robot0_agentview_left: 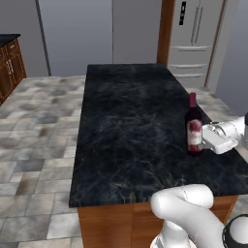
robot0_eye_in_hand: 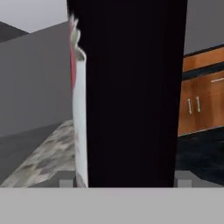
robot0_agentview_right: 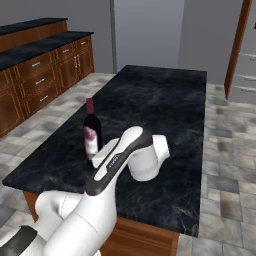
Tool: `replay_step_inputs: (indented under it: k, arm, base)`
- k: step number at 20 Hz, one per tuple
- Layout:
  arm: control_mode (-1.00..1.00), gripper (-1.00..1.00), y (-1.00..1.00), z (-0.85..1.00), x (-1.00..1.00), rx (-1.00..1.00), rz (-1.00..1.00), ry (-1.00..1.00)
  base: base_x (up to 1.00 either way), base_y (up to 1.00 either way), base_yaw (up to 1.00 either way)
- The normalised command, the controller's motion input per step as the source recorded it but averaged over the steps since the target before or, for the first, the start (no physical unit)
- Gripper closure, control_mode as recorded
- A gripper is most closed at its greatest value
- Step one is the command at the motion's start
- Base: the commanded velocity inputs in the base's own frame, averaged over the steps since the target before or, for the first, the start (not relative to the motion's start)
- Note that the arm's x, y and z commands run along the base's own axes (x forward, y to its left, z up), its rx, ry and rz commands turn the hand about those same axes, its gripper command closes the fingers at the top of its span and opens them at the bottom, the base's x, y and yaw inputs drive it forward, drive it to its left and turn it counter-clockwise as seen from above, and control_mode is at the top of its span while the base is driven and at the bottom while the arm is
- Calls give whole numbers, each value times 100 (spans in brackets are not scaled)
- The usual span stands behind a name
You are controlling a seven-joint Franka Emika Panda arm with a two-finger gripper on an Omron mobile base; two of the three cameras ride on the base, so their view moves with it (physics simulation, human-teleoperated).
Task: Get the candle and the wine from the cabinet and move them to the dining counter.
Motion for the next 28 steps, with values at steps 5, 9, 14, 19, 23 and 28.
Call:
replay_step_inputs:
  k: [5, 9, 14, 19, 23, 28]
  arm:
    - [-100, 100, 1, -44, 3, 6, -36, -12]
    - [-100, 100, 0, -49, 5, 0, -53, -12]
    - [-100, 100, -6, -33, 20, 0, -36, 0]
    - [-100, 100, -16, -29, 22, 0, -12, 0]
    - [-100, 100, -34, -28, 15, 0, 2, 0]
    - [-100, 100, -50, -21, 3, 0, 10, 0]
  base:
    - [0, 0, 0]
    - [0, 0, 0]
    - [0, 0, 0]
    - [0, 0, 0]
    - [0, 0, 0]
    - [0, 0, 0]
